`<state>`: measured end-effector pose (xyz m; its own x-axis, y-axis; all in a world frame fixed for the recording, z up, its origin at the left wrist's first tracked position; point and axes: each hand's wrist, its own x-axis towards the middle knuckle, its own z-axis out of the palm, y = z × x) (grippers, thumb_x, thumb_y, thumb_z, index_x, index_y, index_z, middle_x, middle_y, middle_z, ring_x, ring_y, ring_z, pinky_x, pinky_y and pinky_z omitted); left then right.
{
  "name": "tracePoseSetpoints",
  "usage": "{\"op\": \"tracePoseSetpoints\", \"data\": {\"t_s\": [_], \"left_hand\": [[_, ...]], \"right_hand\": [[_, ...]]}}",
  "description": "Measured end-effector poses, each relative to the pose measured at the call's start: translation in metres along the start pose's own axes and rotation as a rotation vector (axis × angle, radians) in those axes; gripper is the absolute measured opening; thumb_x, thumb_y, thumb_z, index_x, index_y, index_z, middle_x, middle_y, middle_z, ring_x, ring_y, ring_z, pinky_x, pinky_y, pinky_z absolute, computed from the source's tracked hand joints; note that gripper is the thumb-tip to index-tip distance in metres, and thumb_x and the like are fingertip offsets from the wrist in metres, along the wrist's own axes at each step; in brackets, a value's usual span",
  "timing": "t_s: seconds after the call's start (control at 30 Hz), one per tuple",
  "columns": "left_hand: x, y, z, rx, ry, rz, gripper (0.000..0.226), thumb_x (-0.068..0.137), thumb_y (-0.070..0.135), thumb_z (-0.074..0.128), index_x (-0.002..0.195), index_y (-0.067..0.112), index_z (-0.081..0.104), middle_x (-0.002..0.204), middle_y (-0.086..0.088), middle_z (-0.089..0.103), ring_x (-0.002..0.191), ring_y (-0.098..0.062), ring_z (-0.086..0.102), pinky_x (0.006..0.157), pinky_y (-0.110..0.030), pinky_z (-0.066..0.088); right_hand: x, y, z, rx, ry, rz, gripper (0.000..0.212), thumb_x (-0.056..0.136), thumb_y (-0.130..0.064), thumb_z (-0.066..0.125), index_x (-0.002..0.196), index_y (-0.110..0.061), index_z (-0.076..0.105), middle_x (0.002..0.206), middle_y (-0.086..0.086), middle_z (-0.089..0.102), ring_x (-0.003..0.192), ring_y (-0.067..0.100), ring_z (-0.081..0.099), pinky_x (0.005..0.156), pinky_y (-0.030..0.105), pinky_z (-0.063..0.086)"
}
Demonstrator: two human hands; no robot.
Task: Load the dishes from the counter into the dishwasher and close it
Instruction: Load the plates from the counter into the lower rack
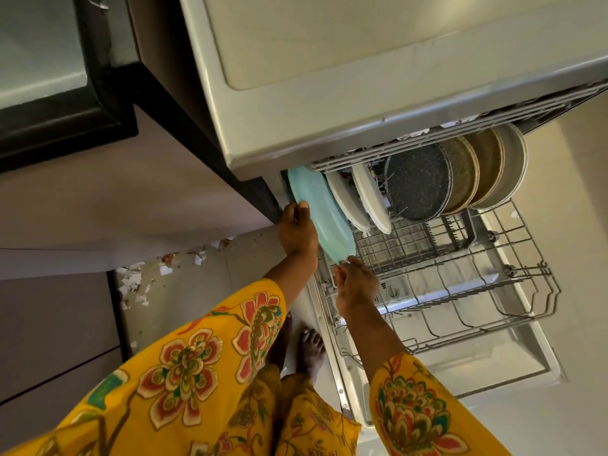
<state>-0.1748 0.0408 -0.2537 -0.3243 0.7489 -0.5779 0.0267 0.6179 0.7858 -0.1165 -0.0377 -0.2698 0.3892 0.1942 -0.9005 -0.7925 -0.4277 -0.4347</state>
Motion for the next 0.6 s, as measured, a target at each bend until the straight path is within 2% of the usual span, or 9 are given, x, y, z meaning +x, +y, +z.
{"op": "tracePoseSetpoints", "data": {"t_s": [0.1,0.2,0.3,0.33,0.4,0.47,0.53,0.6], "left_hand": [[0.007,0.001,0.004,0.006,-0.004,-0.038,0.025,0.096,0.023,0.050,0.103,0.003,0.062,0.103,-0.023,0.064,0.097,-0.038,0.060,0.087,-0.050,0.051],[0.018,-0.007,0.006,-0.057,-0.068,-0.118,0.012,0.093,0.027,0.054,0.088,0.019,0.061,0.106,-0.018,0.064,0.102,-0.037,0.061,0.091,-0.055,0.049],[0.023,0.001,0.003,-0.093,-0.090,-0.162,0.019,0.095,0.022,0.053,0.077,0.024,0.057,0.099,-0.013,0.059,0.098,-0.031,0.058,0.093,-0.056,0.048],[0.023,0.007,0.003,-0.133,-0.094,-0.182,0.017,0.096,0.020,0.052,0.080,0.023,0.057,0.101,-0.012,0.058,0.098,-0.029,0.057,0.094,-0.052,0.049],[0.023,0.012,0.002,-0.218,-0.116,-0.227,0.010,0.097,0.018,0.050,0.100,0.015,0.059,0.107,-0.009,0.058,0.101,-0.026,0.055,0.089,-0.044,0.051],[0.026,0.010,0.002,-0.266,-0.123,-0.257,0.025,0.098,0.018,0.050,0.121,0.010,0.055,0.106,-0.006,0.059,0.101,-0.024,0.055,0.078,-0.036,0.052],[0.025,0.011,0.002,-0.275,-0.127,-0.281,0.031,0.097,0.020,0.050,0.127,0.009,0.053,0.107,-0.006,0.059,0.100,-0.023,0.054,0.070,-0.030,0.050],[0.024,0.012,0.000,-0.288,-0.140,-0.318,0.034,0.097,0.021,0.051,0.129,0.010,0.051,0.121,-0.012,0.058,0.102,-0.024,0.053,0.069,-0.028,0.049]], "right_hand": [[0.006,-0.004,0.001,-0.019,-0.035,-0.004,0.027,0.086,0.011,0.054,0.112,0.007,0.060,0.079,0.007,0.062,0.066,0.014,0.059,0.056,0.015,0.053],[0.014,-0.006,0.001,-0.071,-0.069,-0.010,0.025,0.084,0.011,0.055,0.108,0.009,0.062,0.077,0.011,0.064,0.068,0.014,0.061,0.060,0.017,0.054],[0.020,-0.008,0.001,-0.190,-0.097,-0.030,0.013,0.083,0.009,0.056,0.093,0.011,0.063,0.075,0.032,0.060,0.062,0.012,0.056,0.057,0.018,0.049],[0.022,-0.007,0.001,-0.234,-0.116,-0.042,0.008,0.083,0.007,0.056,0.085,0.007,0.064,0.074,0.032,0.058,0.060,0.011,0.053,0.057,0.018,0.046],[0.024,-0.007,0.004,-0.293,-0.164,-0.055,0.014,0.085,0.004,0.056,0.077,-0.003,0.064,0.070,0.016,0.059,0.059,0.009,0.053,0.056,0.018,0.046],[0.024,-0.008,0.006,-0.238,-0.205,-0.022,0.015,0.087,0.003,0.055,0.096,-0.003,0.064,0.086,0.010,0.061,0.069,0.011,0.056,0.066,0.021,0.051],[0.023,-0.008,0.007,-0.184,-0.219,0.031,0.031,0.089,0.002,0.053,0.118,-0.007,0.059,0.100,0.010,0.060,0.077,0.013,0.056,0.076,0.024,0.049],[0.024,-0.006,0.006,-0.248,-0.231,0.022,0.036,0.091,-0.001,0.052,0.125,-0.012,0.056,0.111,0.010,0.058,0.085,0.016,0.055,0.076,0.026,0.047]]}}
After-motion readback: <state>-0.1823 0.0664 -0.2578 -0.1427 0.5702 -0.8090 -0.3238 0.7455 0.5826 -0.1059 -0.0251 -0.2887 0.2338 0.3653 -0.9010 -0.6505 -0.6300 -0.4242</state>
